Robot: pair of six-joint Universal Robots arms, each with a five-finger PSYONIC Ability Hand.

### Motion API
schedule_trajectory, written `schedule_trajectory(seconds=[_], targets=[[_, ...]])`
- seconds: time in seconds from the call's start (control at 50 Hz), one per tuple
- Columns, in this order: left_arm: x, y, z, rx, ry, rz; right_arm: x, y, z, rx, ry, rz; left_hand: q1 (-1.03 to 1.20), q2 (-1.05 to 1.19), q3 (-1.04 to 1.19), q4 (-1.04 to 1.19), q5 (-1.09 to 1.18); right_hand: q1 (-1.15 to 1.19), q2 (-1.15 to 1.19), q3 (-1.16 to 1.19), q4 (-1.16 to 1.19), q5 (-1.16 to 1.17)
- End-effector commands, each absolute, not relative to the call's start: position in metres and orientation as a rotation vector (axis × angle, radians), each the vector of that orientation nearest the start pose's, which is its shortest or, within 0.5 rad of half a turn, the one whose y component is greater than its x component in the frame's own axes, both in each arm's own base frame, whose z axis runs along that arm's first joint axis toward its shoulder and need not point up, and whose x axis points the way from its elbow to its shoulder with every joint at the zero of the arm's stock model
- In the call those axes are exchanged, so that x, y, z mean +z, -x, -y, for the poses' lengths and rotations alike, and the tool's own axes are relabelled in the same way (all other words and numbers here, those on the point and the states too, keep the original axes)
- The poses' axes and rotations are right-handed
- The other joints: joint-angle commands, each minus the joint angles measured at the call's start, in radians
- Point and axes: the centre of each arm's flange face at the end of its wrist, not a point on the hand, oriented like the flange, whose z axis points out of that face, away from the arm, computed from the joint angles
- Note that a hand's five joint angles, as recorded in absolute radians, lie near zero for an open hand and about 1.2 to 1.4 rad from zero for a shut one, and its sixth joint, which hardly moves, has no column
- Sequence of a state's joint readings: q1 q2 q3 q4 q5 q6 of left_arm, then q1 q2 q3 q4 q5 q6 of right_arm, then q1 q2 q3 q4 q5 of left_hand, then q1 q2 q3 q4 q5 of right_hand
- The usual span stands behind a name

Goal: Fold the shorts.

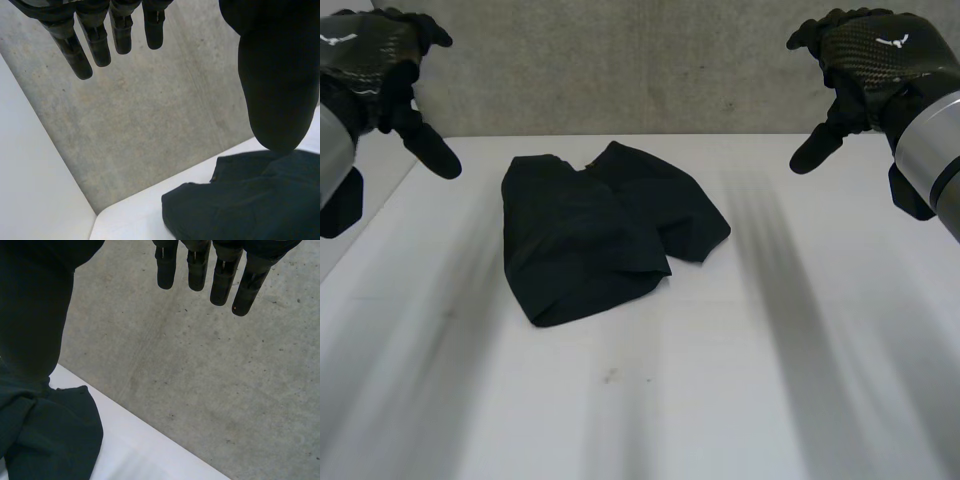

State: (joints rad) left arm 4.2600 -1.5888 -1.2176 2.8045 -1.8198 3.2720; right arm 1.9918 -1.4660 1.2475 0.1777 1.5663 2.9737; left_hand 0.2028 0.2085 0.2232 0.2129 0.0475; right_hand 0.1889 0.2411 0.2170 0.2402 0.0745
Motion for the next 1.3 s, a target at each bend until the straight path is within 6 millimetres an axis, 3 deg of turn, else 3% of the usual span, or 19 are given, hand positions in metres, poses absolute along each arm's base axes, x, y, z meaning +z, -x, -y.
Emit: schedule_trajectory(seconds=[0.02,0.2,0.34,0.38,0.4,0.48,0.56,0.68,0.8,0.98,1.06,1.08,1.18,1.3], targets=[[0.382,0.225,0.209,-2.281,-0.355,-2.265,0.354,-0.252,0.250,-2.120,0.596,-1.987,-0.025,-0.030,-0.045,-0.035,-0.044,-0.014,-0.067,-0.042,-0.066,-0.074],[0.382,0.225,0.209,-2.288,-0.366,-2.265,0.350,-0.251,0.253,-2.103,0.515,-1.985,-0.027,-0.033,-0.048,-0.038,-0.047,-0.014,-0.067,-0.042,-0.066,-0.074],[0.364,0.230,0.213,-2.243,-0.415,-2.305,0.341,-0.260,0.256,-2.115,0.562,-1.930,-0.028,-0.034,-0.049,-0.038,-0.047,-0.014,-0.067,-0.042,-0.066,-0.074],[0.358,0.234,0.215,-2.252,-0.451,-2.315,0.332,-0.265,0.259,-2.081,0.620,-1.943,-0.028,-0.034,-0.049,-0.038,-0.047,-0.014,-0.067,-0.042,-0.066,-0.074],[0.354,0.237,0.217,-2.254,-0.467,-2.322,0.316,-0.270,0.264,-2.023,0.697,-1.974,-0.028,-0.034,-0.049,-0.038,-0.047,-0.014,-0.067,-0.042,-0.066,-0.074],[0.309,0.253,0.237,-2.161,-0.569,-2.418,0.280,-0.286,0.271,-1.869,0.893,-1.994,-0.022,-0.027,-0.042,-0.032,-0.041,-0.014,-0.067,-0.042,-0.066,-0.074],[0.273,0.266,0.242,-2.041,-0.631,-2.499,0.254,-0.301,0.285,-1.786,0.959,-1.977,0.002,-0.004,-0.019,-0.008,-0.017,-0.014,-0.067,-0.042,-0.066,-0.074],[0.220,0.286,0.238,-1.841,-0.727,-2.597,0.209,-0.319,0.325,-1.738,0.927,-2.020,0.040,0.034,0.020,0.030,0.021,-0.014,-0.067,-0.042,-0.066,-0.074],[0.172,0.289,0.250,-1.712,-0.673,-2.589,0.165,-0.331,0.357,-1.690,0.837,-2.068,0.084,0.078,0.064,0.074,0.065,-0.014,-0.067,-0.042,-0.066,-0.074],[0.151,0.287,0.278,-1.701,-0.608,-2.580,0.131,-0.342,0.383,-1.701,0.827,-2.064,0.146,0.140,0.125,0.136,0.127,-0.014,-0.067,-0.042,-0.066,-0.074],[0.140,0.290,0.286,-1.681,-0.607,-2.583,0.124,-0.344,0.387,-1.707,0.826,-2.059,0.272,0.266,0.251,0.262,0.253,0.321,0.269,0.293,0.269,0.261],[0.139,0.291,0.287,-1.686,-0.606,-2.580,0.122,-0.345,0.388,-1.700,0.832,-2.053,0.368,0.362,0.347,0.358,0.349,0.627,0.575,0.599,0.576,0.567],[0.141,0.293,0.291,-1.707,-0.591,-2.566,0.119,-0.347,0.387,-1.686,0.845,-2.043,0.721,0.715,0.700,0.710,0.701,1.172,1.120,1.144,1.121,1.112],[0.142,0.290,0.293,-1.726,-0.547,-2.534,0.122,-0.347,0.385,-1.680,0.851,-2.036,1.152,1.146,1.132,1.142,1.133,1.207,1.155,1.179,1.156,1.147]])
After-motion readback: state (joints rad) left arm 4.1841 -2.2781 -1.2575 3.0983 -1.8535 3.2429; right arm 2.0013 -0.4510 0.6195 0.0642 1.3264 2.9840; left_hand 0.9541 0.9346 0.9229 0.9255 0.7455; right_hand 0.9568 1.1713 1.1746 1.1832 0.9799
